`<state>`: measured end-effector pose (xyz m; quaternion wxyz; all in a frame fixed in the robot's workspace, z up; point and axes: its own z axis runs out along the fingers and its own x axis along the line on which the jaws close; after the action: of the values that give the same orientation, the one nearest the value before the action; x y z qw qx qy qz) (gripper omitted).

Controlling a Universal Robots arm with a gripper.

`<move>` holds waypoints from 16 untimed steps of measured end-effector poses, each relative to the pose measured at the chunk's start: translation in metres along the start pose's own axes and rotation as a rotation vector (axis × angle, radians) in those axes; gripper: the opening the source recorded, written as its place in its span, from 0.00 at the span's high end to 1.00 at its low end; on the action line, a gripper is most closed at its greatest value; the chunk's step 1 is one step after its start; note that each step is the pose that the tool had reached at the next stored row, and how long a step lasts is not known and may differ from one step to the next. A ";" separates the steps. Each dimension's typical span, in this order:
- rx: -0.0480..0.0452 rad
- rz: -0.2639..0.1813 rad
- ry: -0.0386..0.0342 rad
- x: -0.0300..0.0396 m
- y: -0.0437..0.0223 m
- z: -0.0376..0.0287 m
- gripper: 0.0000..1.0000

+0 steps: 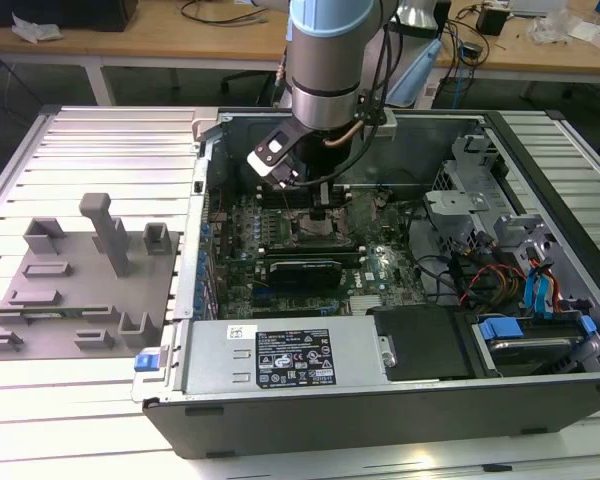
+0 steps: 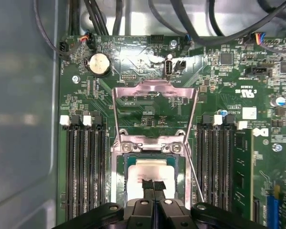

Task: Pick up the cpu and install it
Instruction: 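Place the cpu into insertion slot, then close the cpu cover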

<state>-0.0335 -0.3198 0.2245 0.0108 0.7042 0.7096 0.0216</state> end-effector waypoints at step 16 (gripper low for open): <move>0.0000 0.000 -0.0010 0.0007 0.0019 -0.0365 0.89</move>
<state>-0.0333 -0.3196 0.2611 0.0112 0.7042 0.7096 0.0213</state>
